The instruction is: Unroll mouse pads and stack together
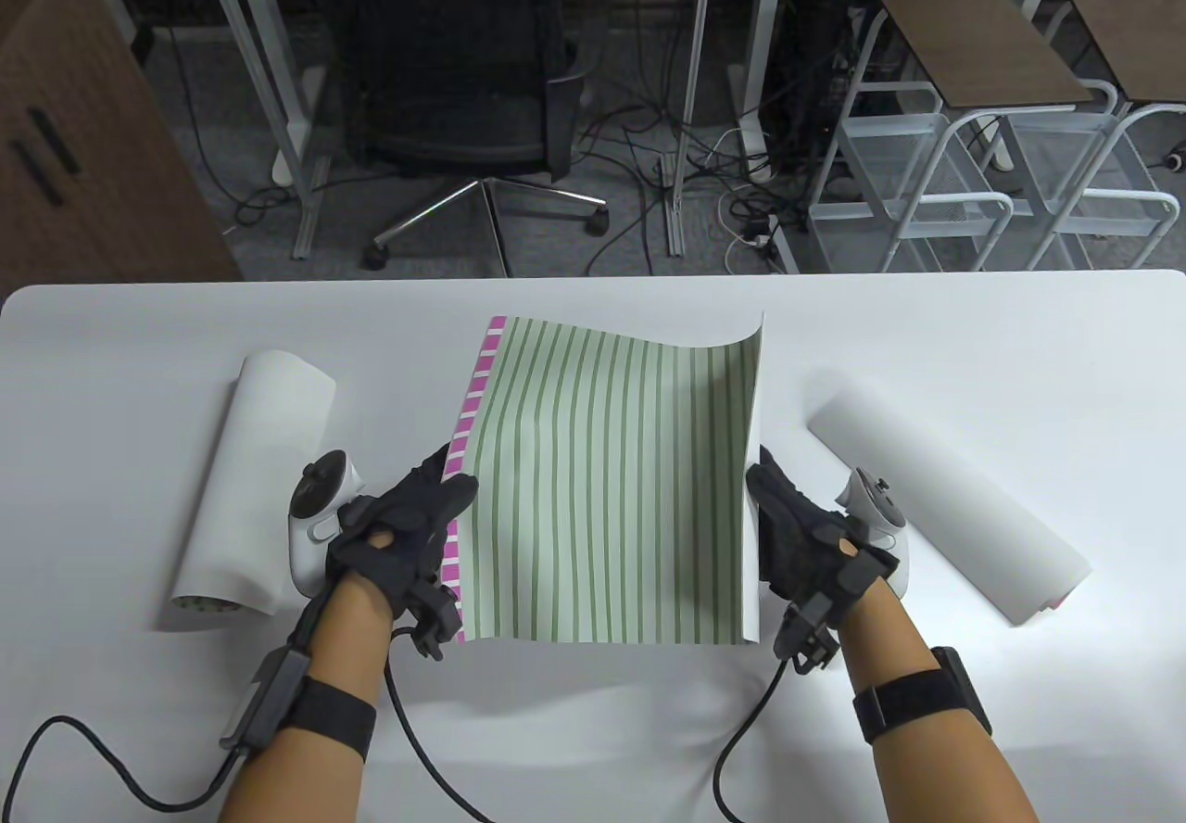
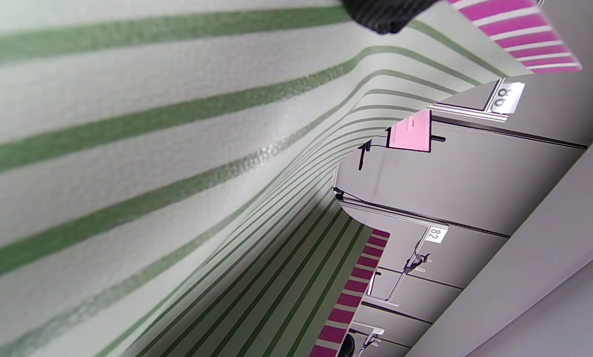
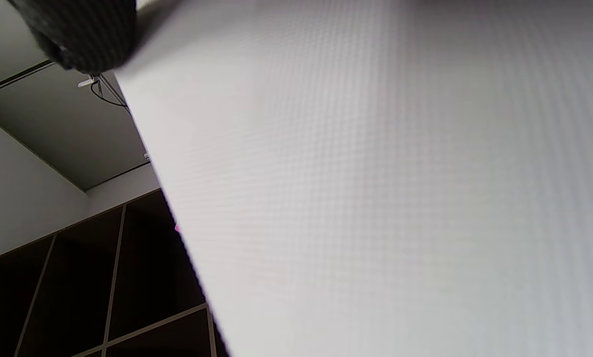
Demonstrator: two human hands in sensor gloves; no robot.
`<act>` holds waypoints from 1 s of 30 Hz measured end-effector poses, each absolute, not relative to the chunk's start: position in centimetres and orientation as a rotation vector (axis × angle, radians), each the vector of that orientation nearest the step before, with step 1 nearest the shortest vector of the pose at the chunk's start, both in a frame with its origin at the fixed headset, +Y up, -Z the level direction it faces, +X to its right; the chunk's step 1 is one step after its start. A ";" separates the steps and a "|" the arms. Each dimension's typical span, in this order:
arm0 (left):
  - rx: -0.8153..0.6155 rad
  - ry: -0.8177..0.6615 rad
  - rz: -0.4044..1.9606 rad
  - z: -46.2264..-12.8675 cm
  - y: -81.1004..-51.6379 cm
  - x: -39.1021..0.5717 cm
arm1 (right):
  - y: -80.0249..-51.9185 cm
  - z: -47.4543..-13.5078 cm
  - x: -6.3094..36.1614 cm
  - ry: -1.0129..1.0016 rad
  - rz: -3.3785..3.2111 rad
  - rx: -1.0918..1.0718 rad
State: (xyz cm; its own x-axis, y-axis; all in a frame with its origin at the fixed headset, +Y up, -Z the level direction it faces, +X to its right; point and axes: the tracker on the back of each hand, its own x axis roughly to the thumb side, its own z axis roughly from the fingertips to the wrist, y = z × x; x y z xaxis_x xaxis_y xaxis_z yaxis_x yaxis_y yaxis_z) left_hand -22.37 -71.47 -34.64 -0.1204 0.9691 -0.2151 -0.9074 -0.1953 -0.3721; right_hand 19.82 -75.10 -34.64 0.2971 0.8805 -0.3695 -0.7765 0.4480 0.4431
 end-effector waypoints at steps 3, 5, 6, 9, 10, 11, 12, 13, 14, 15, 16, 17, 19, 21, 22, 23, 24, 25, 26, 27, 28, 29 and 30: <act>-0.474 -0.169 1.714 -34.7 -71.5 -22.7 | -74.9 -34.6 20.1 0.625 1.104 0.208; -0.469 -0.167 1.718 -34.8 -71.5 -23.1 | -74.8 -34.6 20.3 0.637 1.097 0.223; -0.466 -0.164 1.720 -34.8 -71.5 -23.2 | -74.8 -34.6 20.4 0.634 1.099 0.223; -0.458 -0.151 1.725 -34.8 -71.7 -23.6 | -74.6 -34.7 20.8 0.635 1.124 0.220; -0.458 -0.149 1.725 -34.9 -71.7 -23.6 | -74.7 -34.7 21.0 0.632 1.138 0.214; -0.459 -0.147 1.721 -34.9 -71.8 -23.6 | -74.7 -34.7 21.1 0.631 1.149 0.192; -0.461 -0.145 1.715 -34.9 -71.9 -23.7 | -74.8 -34.8 21.2 0.623 1.163 0.155; -0.463 -0.142 1.707 -35.0 -72.0 -23.7 | -74.8 -34.8 21.4 0.609 1.178 0.124; -0.463 -0.139 1.703 -35.0 -72.0 -23.7 | -74.8 -34.9 21.6 0.600 1.191 0.099; -0.466 -0.137 1.694 -35.0 -72.1 -23.8 | -74.8 -34.9 21.8 0.594 1.209 0.077; -0.473 -0.149 1.669 -35.1 -72.1 -23.8 | -74.8 -35.0 22.2 0.570 1.237 0.042; -0.493 -0.163 1.637 -35.2 -72.1 -23.8 | -74.8 -35.0 22.4 0.559 1.253 0.022; -0.533 -0.178 1.508 -35.4 -72.3 -24.0 | -74.4 -35.1 23.1 0.535 1.333 -0.005; -0.567 -0.160 1.417 -35.5 -72.5 -24.1 | -74.0 -35.1 23.7 0.497 1.437 -0.045; -0.588 -0.133 1.357 -35.6 -72.6 -24.0 | -73.7 -35.0 24.0 0.462 1.531 -0.089; -0.590 -0.113 1.313 -35.7 -72.7 -24.0 | -73.5 -35.0 24.2 0.433 1.607 -0.114; -0.572 -0.071 1.229 -35.8 -72.7 -23.9 | -73.3 -35.0 24.5 0.408 1.689 -0.137; -0.551 -0.043 1.160 -35.9 -72.7 -23.8 | -73.1 -35.0 24.7 0.388 1.769 -0.162; -0.510 -0.001 1.057 -35.9 -72.7 -23.6 | -72.8 -35.0 25.0 0.343 1.854 -0.197; -0.479 0.029 0.990 -36.0 -72.7 -23.5 | -72.7 -35.0 25.1 0.323 1.901 -0.212; -0.450 0.059 0.928 -36.0 -72.8 -23.4 | -72.7 -35.0 25.3 0.290 1.974 -0.225; -0.429 0.078 0.896 -36.0 -72.9 -23.4 | -72.8 -35.1 25.4 0.274 2.005 -0.226; -0.408 0.102 0.879 -36.1 -73.2 -23.4 | -73.1 -35.2 25.5 0.264 2.051 -0.237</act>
State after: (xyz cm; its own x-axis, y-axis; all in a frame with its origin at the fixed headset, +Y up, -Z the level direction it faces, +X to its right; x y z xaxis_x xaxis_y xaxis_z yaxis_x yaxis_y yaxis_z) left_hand -23.36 -73.16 -36.07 0.6383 0.7273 -0.2522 -0.7657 0.5665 -0.3046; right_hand 25.53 -73.11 -35.17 -0.4696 0.8381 -0.2777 -0.8811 -0.4650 0.0863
